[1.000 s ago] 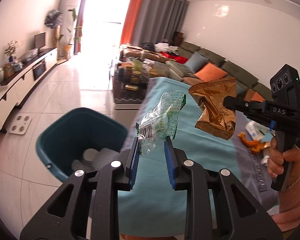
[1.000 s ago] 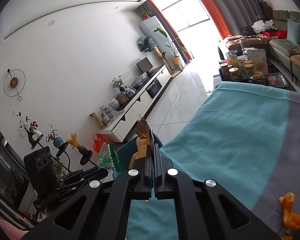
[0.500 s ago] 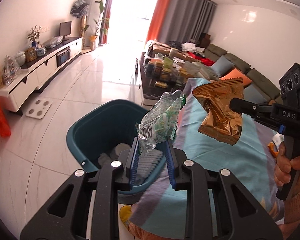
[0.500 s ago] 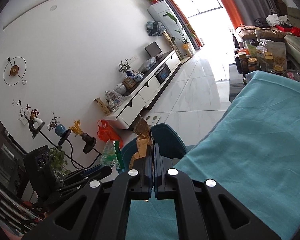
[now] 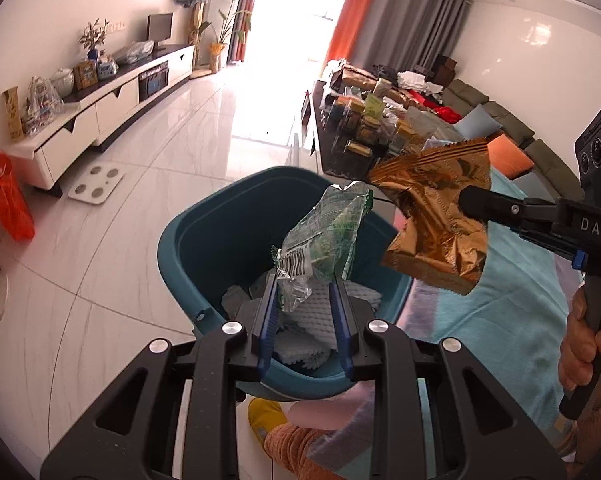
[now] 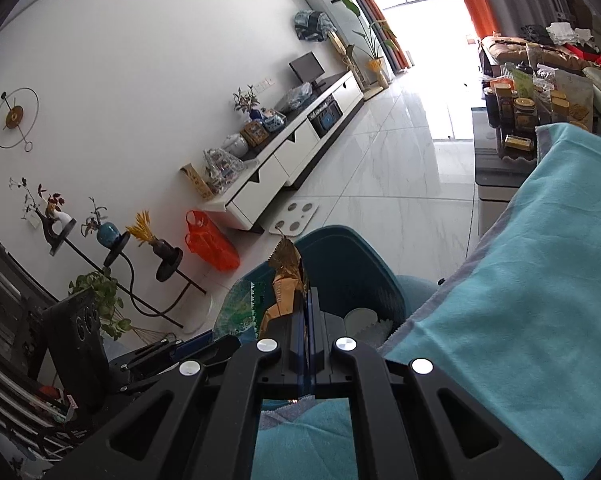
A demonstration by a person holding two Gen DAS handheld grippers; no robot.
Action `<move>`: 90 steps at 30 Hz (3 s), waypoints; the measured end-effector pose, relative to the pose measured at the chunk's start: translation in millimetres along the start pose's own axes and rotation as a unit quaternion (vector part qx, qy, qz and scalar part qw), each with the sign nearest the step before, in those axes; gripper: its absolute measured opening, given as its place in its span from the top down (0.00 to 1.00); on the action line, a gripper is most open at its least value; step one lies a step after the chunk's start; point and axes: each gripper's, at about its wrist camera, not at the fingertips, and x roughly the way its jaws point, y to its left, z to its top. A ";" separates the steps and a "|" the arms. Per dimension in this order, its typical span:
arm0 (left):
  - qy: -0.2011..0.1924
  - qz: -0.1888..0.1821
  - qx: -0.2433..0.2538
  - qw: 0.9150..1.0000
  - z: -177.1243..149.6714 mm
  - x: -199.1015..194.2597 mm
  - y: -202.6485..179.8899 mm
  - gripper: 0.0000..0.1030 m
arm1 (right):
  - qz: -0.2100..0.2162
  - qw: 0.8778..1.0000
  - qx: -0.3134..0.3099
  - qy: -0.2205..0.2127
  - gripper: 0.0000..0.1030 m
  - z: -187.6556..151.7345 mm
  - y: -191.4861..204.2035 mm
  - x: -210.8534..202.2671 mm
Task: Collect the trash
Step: 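Carry both wrappers to the teal bin and open both tools over it, then grasp the white tissue with the left tool while the right grasps a clear plastic bag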
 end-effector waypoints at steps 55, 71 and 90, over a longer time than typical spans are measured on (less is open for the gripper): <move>-0.015 -0.232 0.197 0.953 -65.7 -34.8 -233.5 0.52 | -0.129 0.982 0.011 -0.139 0.77 -94.6 -60.1 -233.3; 0.091 -0.336 0.308 0.886 -134.3 -11.0 -392.9 0.46 | -0.275 0.926 0.135 -0.219 0.54 -152.4 -167.6 -337.6; 0.155 -0.327 0.334 0.870 -151.3 22.3 -451.5 0.93 | -0.214 0.926 0.230 -0.211 0.57 -172.5 -241.3 -330.1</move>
